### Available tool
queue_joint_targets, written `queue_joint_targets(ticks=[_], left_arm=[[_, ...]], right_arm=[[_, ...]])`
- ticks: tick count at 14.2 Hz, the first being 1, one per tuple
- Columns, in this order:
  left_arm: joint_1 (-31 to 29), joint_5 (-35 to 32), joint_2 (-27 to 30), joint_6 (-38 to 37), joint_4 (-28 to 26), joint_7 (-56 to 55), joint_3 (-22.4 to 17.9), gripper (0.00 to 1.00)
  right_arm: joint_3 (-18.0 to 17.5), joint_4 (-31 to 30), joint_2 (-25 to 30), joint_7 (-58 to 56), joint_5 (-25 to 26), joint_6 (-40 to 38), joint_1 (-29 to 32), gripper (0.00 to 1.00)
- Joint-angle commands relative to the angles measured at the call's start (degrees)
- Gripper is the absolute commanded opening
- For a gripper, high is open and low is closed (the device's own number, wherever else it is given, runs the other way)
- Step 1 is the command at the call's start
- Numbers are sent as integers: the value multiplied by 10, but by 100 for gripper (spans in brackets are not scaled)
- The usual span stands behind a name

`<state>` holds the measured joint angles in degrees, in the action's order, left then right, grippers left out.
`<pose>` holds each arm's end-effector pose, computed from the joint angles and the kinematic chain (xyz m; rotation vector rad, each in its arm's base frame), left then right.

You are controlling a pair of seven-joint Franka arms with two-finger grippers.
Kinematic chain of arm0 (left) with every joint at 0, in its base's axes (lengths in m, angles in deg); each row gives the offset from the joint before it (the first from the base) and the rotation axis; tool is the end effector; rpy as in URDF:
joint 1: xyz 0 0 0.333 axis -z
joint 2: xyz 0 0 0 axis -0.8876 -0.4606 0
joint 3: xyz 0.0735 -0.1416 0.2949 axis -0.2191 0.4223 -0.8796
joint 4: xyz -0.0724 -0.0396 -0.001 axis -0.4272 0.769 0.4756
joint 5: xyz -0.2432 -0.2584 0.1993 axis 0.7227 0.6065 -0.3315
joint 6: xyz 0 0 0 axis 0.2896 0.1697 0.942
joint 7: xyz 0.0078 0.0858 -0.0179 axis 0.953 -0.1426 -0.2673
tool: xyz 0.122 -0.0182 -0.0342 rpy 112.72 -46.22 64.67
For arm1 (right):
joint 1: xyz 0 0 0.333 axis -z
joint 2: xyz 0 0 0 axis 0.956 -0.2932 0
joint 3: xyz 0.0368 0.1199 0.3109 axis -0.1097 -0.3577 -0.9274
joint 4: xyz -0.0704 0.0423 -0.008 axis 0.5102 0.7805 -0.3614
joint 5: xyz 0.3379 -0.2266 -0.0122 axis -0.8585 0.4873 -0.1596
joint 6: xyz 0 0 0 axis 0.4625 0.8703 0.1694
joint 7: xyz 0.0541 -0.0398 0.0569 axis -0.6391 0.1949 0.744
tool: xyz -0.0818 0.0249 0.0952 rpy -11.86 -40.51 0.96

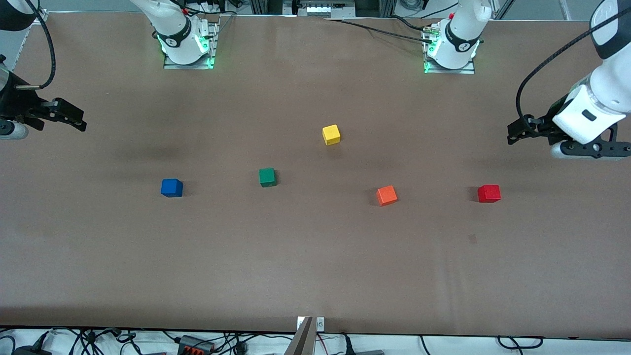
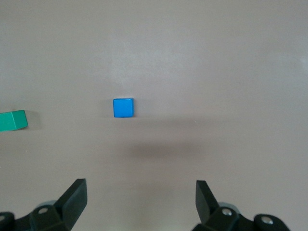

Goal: Pass red block to right arm, stack on blue

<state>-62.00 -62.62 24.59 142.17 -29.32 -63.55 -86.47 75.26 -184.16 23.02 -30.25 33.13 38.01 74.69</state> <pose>0.5890 -0.0275 0.5382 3.1349 0.0065 -0.1195 0.5681 -0.0235 0.5741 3.1113 0.0065 -0.0194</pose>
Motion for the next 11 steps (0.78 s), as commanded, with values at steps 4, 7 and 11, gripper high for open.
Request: queue_joint_targets(ticks=[4, 7, 11], left_arm=[[-45, 6, -95, -35, 54, 29, -6, 100], [-61, -7, -136, 19, 31, 53, -6, 100], [-70, -11, -136, 170, -80, 82, -6, 100]], right_arm=[[-2, -5, -2, -3, -6, 0, -2, 100], [-1, -6, -3, -3, -17, 9, -2, 100], [-1, -12, -3, -1, -20, 49, -2, 100]])
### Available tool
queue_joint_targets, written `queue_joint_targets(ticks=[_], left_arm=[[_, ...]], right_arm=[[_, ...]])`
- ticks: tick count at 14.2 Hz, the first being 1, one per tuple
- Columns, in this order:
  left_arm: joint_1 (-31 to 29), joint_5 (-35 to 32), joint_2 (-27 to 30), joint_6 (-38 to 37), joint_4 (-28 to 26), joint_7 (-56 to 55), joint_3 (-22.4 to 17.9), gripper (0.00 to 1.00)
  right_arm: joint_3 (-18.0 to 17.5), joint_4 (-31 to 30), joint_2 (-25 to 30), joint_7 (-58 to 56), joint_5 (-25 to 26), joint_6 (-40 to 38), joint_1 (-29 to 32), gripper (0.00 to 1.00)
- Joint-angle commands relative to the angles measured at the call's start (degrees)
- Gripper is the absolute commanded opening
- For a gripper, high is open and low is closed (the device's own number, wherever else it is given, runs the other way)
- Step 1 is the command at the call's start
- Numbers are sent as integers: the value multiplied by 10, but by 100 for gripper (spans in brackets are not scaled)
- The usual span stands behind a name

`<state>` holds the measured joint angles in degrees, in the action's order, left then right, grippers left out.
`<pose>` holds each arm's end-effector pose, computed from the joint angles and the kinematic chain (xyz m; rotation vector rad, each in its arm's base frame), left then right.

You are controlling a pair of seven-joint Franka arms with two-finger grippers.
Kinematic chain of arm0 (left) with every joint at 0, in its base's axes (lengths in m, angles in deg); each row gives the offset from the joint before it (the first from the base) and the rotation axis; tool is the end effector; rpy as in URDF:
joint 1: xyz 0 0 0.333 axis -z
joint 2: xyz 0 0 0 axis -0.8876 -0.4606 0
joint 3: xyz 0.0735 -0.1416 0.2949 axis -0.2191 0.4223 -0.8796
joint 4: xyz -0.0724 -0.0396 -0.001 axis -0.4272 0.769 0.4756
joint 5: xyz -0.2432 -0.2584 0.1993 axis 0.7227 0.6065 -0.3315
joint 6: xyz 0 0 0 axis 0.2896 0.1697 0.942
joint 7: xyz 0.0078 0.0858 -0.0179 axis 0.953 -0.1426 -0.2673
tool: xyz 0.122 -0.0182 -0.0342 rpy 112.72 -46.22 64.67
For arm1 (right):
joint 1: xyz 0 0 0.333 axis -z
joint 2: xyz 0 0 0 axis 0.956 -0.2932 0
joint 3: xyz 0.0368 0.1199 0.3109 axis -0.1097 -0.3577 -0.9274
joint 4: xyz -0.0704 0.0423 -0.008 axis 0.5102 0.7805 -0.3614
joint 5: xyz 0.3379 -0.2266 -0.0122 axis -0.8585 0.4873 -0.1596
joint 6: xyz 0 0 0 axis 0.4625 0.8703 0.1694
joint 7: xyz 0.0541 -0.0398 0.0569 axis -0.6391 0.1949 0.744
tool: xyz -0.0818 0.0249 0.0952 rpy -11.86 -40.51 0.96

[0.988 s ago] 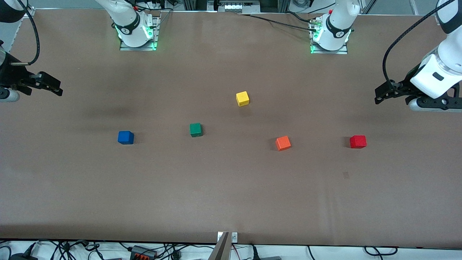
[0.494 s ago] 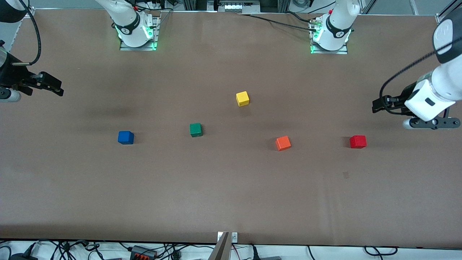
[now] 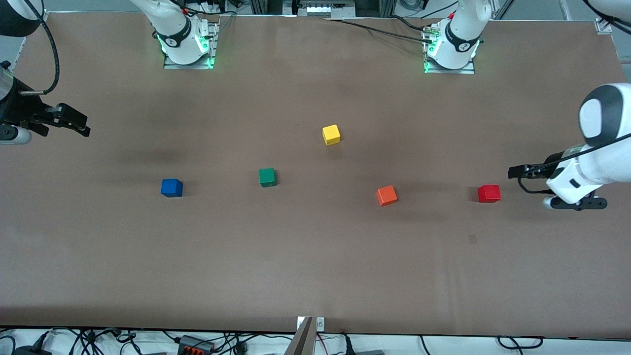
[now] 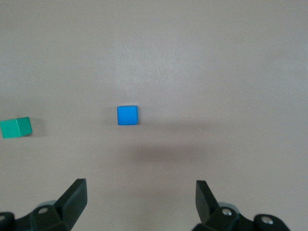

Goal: Pass red block to right arm, stack on blue
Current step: 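Move the left gripper down over the red cube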

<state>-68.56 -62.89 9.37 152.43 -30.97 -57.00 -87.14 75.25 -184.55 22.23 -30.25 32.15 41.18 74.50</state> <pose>0.6397 0.0522 0.3726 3.1046 0.0251 -0.2960 0.5779 -0.0197 0.5677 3.1269 0.0097 0.0358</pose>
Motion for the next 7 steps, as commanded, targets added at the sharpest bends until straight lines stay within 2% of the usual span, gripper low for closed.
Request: queue_joint_targets(ticks=[1, 7], left_arm=[[-3, -9, 16, 127, -95, 18, 1, 100], [-5, -9, -47, 416, -223, 53, 1, 100]], right_arm=[[-1, -8, 5, 0, -11, 18, 0, 100], [4, -6, 9, -1, -23, 11, 4, 100]])
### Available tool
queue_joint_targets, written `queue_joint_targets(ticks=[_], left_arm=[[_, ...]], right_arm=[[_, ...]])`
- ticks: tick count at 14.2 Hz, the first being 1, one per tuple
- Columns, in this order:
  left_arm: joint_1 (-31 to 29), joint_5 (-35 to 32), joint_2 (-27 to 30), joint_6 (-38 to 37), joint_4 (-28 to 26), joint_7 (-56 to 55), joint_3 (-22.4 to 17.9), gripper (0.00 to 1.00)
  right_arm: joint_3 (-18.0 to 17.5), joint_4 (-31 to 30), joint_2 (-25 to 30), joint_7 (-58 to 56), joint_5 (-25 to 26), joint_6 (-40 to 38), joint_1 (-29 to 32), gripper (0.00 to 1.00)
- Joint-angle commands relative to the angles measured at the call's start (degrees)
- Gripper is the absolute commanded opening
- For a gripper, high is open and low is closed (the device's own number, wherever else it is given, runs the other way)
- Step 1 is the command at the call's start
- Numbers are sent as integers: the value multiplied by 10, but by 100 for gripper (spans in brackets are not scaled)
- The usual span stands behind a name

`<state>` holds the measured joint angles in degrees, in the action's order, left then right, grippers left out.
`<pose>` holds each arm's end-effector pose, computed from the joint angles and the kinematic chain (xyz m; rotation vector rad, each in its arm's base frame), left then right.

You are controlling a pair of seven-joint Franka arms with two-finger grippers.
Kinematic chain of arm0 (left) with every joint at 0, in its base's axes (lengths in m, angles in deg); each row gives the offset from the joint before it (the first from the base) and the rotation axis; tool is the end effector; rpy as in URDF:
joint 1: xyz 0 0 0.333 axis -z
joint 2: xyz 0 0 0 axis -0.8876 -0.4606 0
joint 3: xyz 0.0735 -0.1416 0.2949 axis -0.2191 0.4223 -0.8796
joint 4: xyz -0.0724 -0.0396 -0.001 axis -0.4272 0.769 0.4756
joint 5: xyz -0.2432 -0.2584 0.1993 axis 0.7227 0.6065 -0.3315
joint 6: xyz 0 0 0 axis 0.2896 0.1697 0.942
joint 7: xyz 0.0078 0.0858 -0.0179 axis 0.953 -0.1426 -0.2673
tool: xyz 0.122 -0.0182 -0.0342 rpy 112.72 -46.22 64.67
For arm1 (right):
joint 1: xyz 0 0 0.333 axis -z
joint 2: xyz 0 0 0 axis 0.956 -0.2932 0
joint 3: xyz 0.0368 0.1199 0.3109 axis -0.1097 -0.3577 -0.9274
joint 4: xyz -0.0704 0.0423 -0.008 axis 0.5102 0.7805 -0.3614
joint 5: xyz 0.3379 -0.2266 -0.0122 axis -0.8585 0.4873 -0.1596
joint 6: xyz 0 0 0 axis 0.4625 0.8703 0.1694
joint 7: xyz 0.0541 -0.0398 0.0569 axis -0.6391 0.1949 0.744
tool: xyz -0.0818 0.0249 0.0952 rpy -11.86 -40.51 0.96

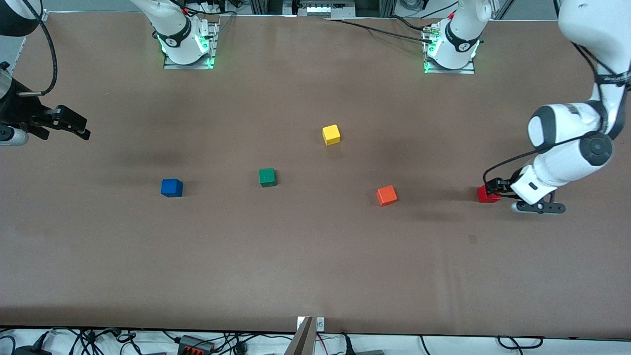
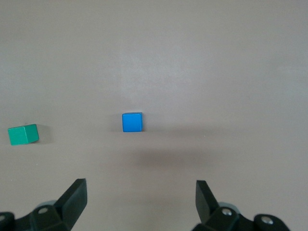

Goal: Pass red block to right arm, stack on blue
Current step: 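Move the left gripper down over the red cube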

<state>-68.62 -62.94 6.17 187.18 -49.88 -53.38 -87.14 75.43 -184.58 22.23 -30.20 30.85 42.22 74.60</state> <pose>0.6159 0.0501 0.2390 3.1341 -0.0702 0.0474 0.5801 -0.0201 0.5691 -3.1337 0.0049 -0.0647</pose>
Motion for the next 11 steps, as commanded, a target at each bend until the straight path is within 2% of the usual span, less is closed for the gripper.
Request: queue_joint_targets(ticks=[1, 4, 5, 7, 8, 9, 11], left_arm=[[-6, -8, -23, 96, -46, 17, 1, 100], [-7, -8, -32, 107, -53, 24, 1, 100], [-8, -8, -36, 107, -53, 24, 1, 97], [-18, -8, -47, 107, -54, 24, 1, 78], [-19, -8, -51, 107, -53, 24, 1, 62], [-20, -8, -52, 107, -53, 24, 2, 42], [-23, -8, -51, 107, -49, 24, 2, 23]], right_arm=[[4, -2, 10, -6, -9, -5, 3, 100], [6, 22, 11, -10, -2, -20, 5, 100], [7, 25, 11, -9, 0, -25, 5, 100], [11, 28, 11, -7, 4, -39, 6, 100], [12, 28, 11, -7, 6, -46, 6, 100], [12, 27, 11, -7, 15, -48, 6, 100], [12, 27, 11, -6, 18, -53, 6, 100]])
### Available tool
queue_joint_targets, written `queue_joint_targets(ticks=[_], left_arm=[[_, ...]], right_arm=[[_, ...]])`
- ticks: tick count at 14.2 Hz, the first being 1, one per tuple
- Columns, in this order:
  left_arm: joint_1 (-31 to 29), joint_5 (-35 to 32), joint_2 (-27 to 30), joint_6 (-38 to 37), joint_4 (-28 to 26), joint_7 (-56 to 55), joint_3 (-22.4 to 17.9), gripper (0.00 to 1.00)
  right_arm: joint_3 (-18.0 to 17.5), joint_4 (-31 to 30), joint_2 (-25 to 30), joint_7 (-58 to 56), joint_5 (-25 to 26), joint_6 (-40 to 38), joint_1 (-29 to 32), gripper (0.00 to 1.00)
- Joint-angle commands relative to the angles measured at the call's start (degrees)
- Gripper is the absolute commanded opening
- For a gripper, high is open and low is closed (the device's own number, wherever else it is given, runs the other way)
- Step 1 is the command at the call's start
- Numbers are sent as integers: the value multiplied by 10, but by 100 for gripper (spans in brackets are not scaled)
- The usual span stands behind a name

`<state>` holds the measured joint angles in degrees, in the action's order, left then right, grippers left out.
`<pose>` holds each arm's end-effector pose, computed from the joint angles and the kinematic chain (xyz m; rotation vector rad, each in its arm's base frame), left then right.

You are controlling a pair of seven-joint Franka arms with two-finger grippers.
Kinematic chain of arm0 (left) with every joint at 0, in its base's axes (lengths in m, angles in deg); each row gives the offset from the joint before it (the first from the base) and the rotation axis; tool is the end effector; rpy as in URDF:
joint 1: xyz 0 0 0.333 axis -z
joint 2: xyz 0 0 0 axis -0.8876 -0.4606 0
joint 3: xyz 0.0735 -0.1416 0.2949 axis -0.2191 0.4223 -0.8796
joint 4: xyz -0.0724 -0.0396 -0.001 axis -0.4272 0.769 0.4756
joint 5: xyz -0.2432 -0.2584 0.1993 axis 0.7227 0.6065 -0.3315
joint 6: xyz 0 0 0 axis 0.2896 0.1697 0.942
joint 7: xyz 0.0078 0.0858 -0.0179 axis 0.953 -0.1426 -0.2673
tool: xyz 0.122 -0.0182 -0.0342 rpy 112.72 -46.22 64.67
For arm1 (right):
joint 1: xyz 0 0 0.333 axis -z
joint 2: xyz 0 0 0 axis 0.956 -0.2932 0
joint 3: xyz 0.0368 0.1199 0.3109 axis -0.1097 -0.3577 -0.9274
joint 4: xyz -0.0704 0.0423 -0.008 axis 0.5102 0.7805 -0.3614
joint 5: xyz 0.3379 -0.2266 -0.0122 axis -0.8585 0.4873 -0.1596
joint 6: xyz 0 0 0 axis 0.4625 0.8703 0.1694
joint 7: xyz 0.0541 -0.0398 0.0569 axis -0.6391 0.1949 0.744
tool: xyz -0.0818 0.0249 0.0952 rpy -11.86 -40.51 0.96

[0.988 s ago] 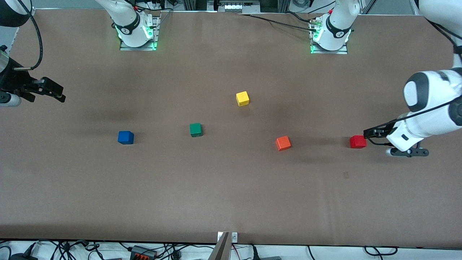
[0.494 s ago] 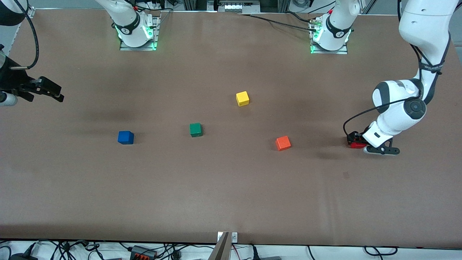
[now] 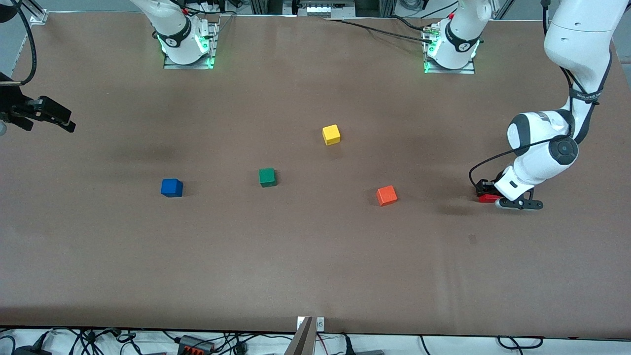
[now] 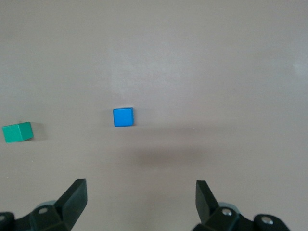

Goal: Pass red block to right arm, stack on blue
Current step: 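Close the left gripper on the red cube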

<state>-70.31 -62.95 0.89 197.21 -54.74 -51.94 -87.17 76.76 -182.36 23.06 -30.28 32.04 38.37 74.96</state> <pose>0.5902 0.0654 0.1659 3.1332 -0.0613 0.0450 0.5706 -0.0392 0.5905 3.1283 -0.0446 0.0413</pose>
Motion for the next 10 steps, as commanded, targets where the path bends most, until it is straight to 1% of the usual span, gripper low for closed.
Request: queue_joint_targets(ticks=[1, 4, 5, 6, 8, 10], left_arm=[[-6, -7, 7, 0, 0, 6, 4, 18], [-5, -7, 42, -34, 11, 8, 12, 14], [-5, -7, 56, -80, 29, 8, 24, 13], [-5, -7, 64, -135, 60, 9, 30, 13], [-1, -7, 62, -244, 126, 33, 32, 13], [1, -7, 64, -322, 180, 61, 39, 13]], right_arm=[[-1, 5, 3, -4, 5, -20, 3, 100], [-1, 5, 3, 0, 2, -29, 4, 100], [-1, 5, 3, -1, 2, -29, 4, 100], [-1, 5, 3, -2, 2, -29, 4, 100], [-1, 5, 2, -4, 2, -29, 4, 100], [-1, 5, 3, -4, 2, -29, 4, 100]])
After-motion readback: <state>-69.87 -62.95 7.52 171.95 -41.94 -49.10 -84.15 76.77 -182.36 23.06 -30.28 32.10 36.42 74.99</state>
